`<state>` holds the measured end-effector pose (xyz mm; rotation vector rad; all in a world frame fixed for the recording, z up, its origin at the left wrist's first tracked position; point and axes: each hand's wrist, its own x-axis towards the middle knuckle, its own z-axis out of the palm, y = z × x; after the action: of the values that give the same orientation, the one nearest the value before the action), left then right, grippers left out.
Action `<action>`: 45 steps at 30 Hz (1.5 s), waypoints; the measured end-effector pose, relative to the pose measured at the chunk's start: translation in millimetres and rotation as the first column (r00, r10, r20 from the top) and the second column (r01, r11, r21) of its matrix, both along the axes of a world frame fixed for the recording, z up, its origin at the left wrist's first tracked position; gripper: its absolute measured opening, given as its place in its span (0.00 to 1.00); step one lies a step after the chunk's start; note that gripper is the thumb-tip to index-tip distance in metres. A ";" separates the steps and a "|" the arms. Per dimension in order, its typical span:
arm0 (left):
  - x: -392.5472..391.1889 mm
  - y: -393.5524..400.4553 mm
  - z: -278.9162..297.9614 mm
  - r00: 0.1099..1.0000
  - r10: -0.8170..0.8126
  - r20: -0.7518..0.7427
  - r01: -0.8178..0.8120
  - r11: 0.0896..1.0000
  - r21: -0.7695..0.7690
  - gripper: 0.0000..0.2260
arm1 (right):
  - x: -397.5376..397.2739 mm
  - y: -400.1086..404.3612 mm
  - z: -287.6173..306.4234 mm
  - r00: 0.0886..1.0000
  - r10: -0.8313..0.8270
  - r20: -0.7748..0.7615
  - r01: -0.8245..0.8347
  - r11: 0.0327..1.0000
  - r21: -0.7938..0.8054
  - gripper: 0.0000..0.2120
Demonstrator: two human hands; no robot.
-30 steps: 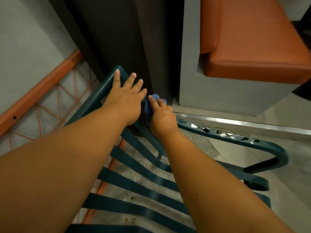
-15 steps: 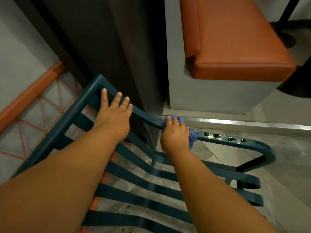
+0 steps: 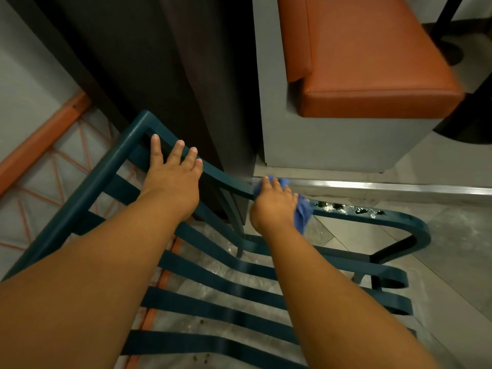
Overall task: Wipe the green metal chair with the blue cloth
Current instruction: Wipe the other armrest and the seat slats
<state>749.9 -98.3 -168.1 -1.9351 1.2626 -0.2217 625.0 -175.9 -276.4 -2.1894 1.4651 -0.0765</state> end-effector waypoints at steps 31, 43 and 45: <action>-11.2 -5.8 -12.3 0.997 0.075 0.022 -0.075 0.997 0.006 0.31 | 13.3 -27.3 13.8 0.932 0.183 0.312 -0.242 0.957 0.161 0.25; -4.8 -7.1 -18.9 0.999 0.038 0.029 -0.037 0.999 -0.016 0.32 | 31.2 -32.5 12.4 0.939 0.264 0.218 -0.292 0.950 0.107 0.16; -5.6 -7.6 -20.4 0.999 0.042 0.030 -0.041 0.999 -0.019 0.32 | 21.8 -13.0 -4.8 0.920 0.291 0.263 -0.275 0.957 -0.096 0.22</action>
<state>744.3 -105.9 -188.5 -1.9643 1.2033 -0.2412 646.8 -188.9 -281.2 -2.3050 0.9964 -0.3129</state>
